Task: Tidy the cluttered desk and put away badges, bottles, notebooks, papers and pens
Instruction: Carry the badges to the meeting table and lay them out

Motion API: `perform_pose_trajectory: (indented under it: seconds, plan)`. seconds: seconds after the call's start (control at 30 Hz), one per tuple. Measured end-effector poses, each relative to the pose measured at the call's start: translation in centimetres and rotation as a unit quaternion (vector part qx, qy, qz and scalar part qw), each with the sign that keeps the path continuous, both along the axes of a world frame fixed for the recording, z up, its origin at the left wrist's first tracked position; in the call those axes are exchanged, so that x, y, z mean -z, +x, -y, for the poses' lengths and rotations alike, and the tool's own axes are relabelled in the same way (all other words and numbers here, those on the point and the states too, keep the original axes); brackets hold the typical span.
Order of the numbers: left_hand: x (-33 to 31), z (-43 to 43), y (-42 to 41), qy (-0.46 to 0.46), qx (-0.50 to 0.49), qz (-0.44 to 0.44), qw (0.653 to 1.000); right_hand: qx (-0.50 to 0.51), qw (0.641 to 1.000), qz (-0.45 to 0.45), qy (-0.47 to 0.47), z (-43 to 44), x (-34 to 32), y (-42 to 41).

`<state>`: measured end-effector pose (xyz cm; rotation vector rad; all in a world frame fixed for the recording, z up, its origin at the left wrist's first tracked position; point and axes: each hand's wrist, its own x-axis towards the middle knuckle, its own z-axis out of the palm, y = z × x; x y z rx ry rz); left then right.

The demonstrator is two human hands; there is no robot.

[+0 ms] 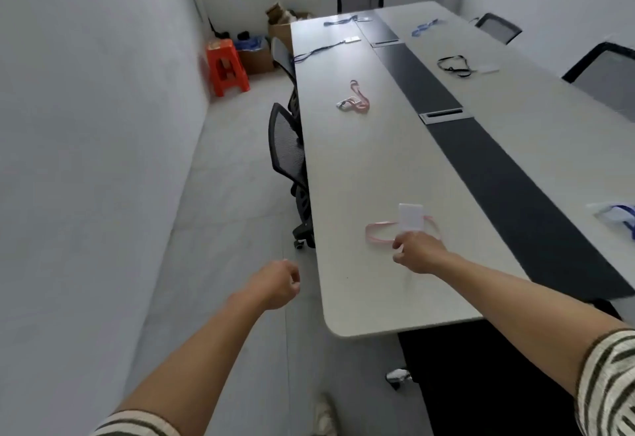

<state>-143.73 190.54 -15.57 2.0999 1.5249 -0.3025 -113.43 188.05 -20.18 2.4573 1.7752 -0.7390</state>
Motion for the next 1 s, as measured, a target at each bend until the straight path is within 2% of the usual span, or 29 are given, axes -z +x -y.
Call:
perform_pose_trajectory:
  seconds: [0.33, 0.47, 0.6, 0.77, 1.0]
  plan:
    - [3.1, -11.5, 4.4, -0.058, 0.127, -0.007, 0.990, 0.145, 0.988, -0.031, -0.046, -6.6, 3.8, 4.3]
    - [5.1, -13.9, 5.5, -0.080, 0.129, -0.005, 0.988, 0.219, 0.975, -0.032, -0.017, -11.2, 5.7, 6.6]
    - [6.0, -16.4, 5.7, -0.092, 0.139, -0.031, 0.986, 0.274, 0.960, -0.035, -0.047, -15.1, 7.7, 7.4]
    - [7.0, -18.9, 5.6, -0.112, 0.119, -0.042, 0.986, 0.278, 0.958, -0.002, -0.075, -16.3, 10.0, 7.6]
    - [7.8, -20.8, 5.3, -0.121, 0.126, -0.032, 0.984, 0.343, 0.932, -0.026, -0.111, -16.9, 9.8, 8.0]
